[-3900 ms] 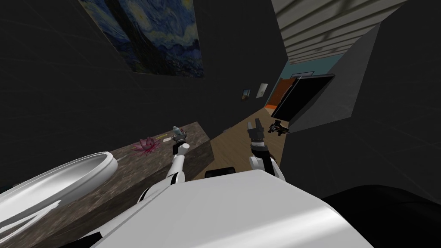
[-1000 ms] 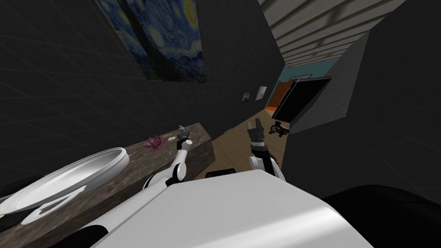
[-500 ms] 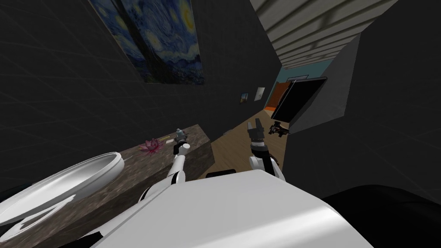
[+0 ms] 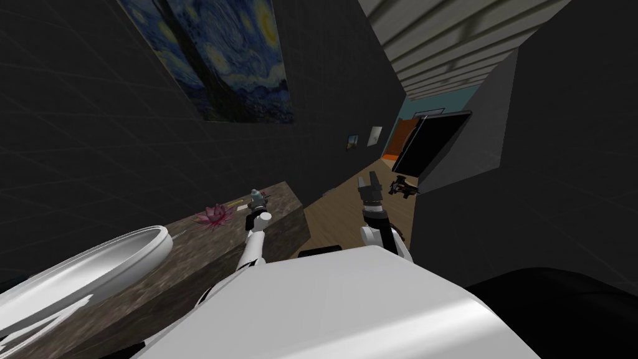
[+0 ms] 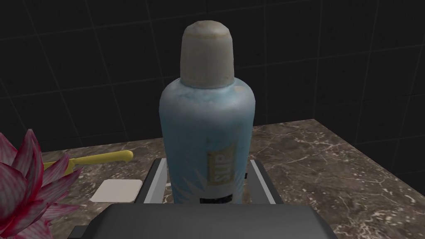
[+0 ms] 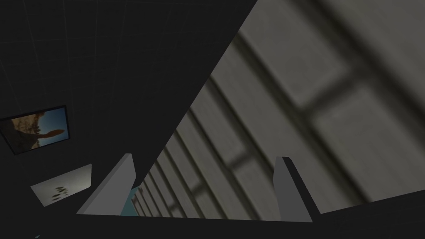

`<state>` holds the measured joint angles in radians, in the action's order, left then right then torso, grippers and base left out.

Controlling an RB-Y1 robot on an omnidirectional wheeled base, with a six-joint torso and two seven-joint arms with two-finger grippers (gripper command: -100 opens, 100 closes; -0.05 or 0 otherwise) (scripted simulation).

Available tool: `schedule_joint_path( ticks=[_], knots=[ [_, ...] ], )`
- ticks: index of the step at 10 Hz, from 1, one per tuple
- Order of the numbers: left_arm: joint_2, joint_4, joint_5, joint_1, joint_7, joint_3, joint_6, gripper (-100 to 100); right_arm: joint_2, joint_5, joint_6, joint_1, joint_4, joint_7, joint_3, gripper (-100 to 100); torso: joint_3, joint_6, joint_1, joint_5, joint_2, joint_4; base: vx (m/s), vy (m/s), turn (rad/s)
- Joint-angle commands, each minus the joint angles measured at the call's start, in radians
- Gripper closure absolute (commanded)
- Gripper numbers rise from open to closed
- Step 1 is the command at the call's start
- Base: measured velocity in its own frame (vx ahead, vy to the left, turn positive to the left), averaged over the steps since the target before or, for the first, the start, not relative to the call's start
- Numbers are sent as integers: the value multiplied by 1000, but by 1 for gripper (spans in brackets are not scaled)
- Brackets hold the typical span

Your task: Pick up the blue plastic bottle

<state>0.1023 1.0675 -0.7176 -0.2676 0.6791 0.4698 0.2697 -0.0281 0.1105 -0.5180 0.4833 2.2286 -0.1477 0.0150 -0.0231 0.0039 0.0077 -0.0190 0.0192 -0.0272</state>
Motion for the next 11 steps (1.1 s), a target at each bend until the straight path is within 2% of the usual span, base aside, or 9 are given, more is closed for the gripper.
schedule_joint_path(
  ticks=[1, 2, 3, 4, 5, 7, 8, 9, 11],
  knots=[
    [-20, 50, -16, 50, -7, 7, -39, 100, 0, 0, 0, 0, 0, 0, 0, 0, 0, 0, 0, 0, 0, 0, 68, -17, -60],
    [-20, 82, -16, 83, -7, 7, -39, 100, 0, 0, 0, 0, 0, 0, 0, 0, -2, 1, -1, -1, 2, -1, 76, -18, -40],
    [-20, 123, -16, 93, -7, 7, -39, 100, 0, 0, 0, 0, 0, 0, 0, 0, -3, 1, 0, -2, 4, -3, 29, -16, -3],
    [-40, 156, -32, 135, -15, 14, -81, 100, 0, 0, 0, 0, 0, 0, 0, 0, -2, 0, 1, -2, 3, -2, 64, -18, -52],
    [-40, 192, -32, 170, -15, 14, -81, 100, 0, 0, 0, 0, 0, 0, 0, 0, -3, 0, 1, -2, 4, -3, 71, -20, -34],
    [-40, 243, -32, 182, -15, 14, -81, 100, 0, 0, 0, 0, 0, 0, 0, 0, -5, 0, 3, -4, 5, -5, 22, -10, 3],
    [-40, 248, -32, 182, -15, 14, -81, 100, 0, 0, 0, 0, 0, 0, 0, 0, -4, 0, 4, -3, 4, -4, 0, 0, 0],
    [-60, 287, -48, 231, -24, 22, -123, 100, 0, 0, 0, 0, 0, 0, 0, 0, -3, 0, 4, -4, 3, -4, 47, -21, -77],
    [-60, 336, -48, 270, -24, 22, -123, 100, 0, 0, 0, 0, 0, 0, 0, 0, -6, 0, 3, -4, 6, -5, 58, -15, -11]
  ],
)
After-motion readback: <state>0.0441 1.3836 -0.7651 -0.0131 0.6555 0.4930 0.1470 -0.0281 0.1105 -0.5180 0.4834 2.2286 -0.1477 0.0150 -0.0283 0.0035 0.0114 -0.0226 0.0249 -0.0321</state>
